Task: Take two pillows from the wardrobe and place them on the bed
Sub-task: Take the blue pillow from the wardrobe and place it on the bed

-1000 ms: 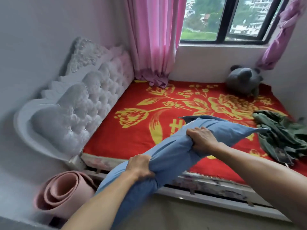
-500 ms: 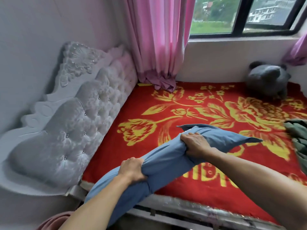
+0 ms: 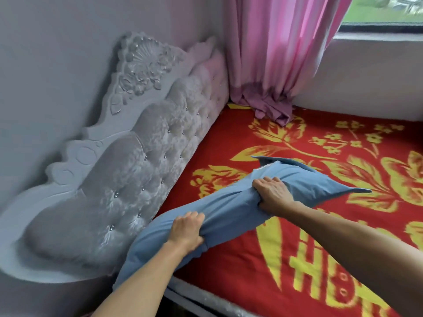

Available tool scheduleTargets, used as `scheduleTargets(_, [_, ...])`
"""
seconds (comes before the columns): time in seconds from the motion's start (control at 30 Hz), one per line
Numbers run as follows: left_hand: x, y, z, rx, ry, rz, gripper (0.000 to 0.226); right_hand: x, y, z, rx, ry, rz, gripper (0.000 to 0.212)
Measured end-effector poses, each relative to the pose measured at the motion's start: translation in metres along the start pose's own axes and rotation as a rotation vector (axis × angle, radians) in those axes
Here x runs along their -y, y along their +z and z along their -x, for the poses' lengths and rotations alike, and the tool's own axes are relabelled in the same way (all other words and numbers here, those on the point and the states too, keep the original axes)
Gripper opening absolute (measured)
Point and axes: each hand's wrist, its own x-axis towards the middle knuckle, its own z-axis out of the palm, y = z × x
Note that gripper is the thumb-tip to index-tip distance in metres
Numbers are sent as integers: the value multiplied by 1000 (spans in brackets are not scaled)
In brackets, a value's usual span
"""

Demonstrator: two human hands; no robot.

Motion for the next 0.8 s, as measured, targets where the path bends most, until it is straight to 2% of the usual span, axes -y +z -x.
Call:
scheduleTargets(0.23, [83, 20, -80, 11, 83, 67, 20, 26, 17, -106, 57, 41, 47, 30])
scheduleTargets(0.3, [102, 27, -104, -39, 115, 151, 20, 23, 20, -137, 58, 102, 48, 31])
scheduleTargets(0.37, [118, 35, -128, -78, 103, 229, 29, 14, 27, -166, 59, 216, 44, 35])
scheduleTargets(0.47, [135, 50, -163, -10, 11, 277, 69, 2, 45, -188, 57, 454, 48, 45])
scheduleTargets(0.53, [137, 59, -186, 73, 5, 228, 81, 3, 62, -188, 41, 674, -57, 53])
scheduleTargets(0.63, [130, 67, -216, 200, 34, 194, 82, 11, 80, -183, -16, 984, -339, 60])
scheduleTargets(0.7, [122, 71, -227, 279, 61, 167, 81, 15, 88, -182, -181, 1206, -538, 65])
scheduleTargets(0.8, [112, 76, -226, 348, 98, 130, 76, 20, 97, -184, -439, 1719, -1045, 98])
